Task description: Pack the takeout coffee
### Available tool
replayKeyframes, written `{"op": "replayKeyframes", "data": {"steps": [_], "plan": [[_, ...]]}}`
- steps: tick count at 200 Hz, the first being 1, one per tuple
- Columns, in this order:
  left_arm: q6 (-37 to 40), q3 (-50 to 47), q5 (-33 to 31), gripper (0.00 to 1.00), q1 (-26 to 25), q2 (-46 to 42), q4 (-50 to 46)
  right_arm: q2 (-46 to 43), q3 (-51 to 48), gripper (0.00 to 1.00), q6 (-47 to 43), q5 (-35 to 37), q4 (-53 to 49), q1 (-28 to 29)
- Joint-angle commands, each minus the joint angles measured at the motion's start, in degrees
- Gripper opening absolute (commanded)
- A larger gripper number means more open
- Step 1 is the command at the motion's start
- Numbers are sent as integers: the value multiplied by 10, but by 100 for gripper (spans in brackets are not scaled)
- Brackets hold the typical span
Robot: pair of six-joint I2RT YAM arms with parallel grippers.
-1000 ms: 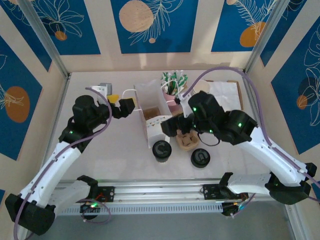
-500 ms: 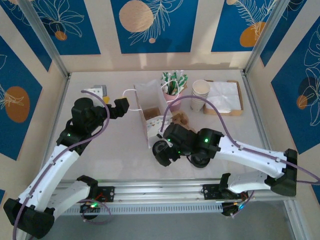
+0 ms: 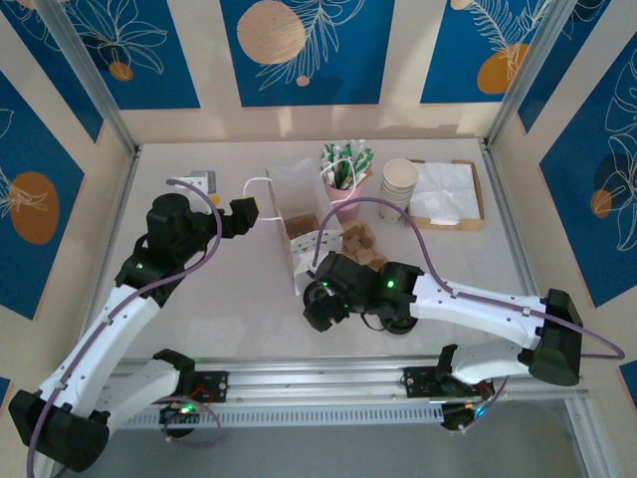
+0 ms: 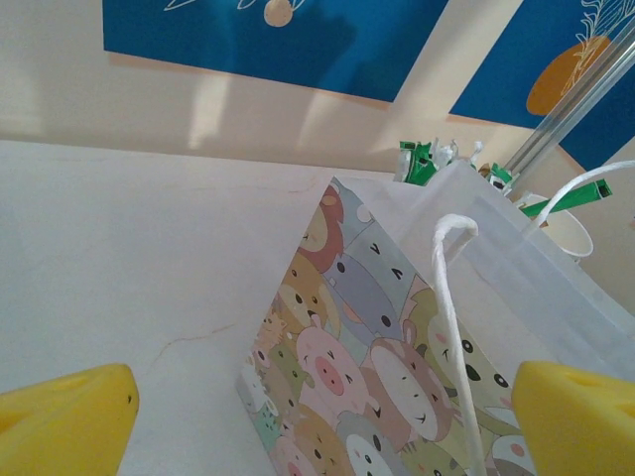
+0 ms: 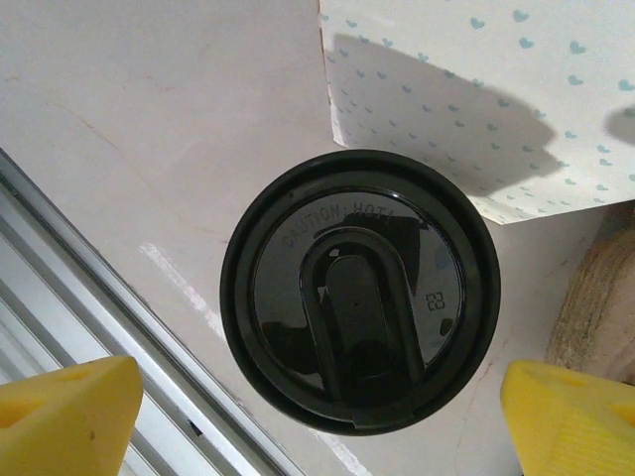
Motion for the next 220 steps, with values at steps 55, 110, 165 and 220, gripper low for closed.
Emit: {"op": "replayKeyframes", "data": {"steps": [55, 110, 165, 220], "plan": [[11, 6, 0, 93, 6, 5, 2, 28, -8, 87, -6, 16, 20, -17], [12, 6, 1, 93, 6, 5, 2, 36, -5, 88, -5, 1, 26, -20], [13, 7, 2, 93, 6, 6, 2, 50, -2, 87, -3, 0, 30, -14], [13, 6, 2, 93, 6, 7, 2, 74, 9, 76, 0, 15, 25, -7]]}}
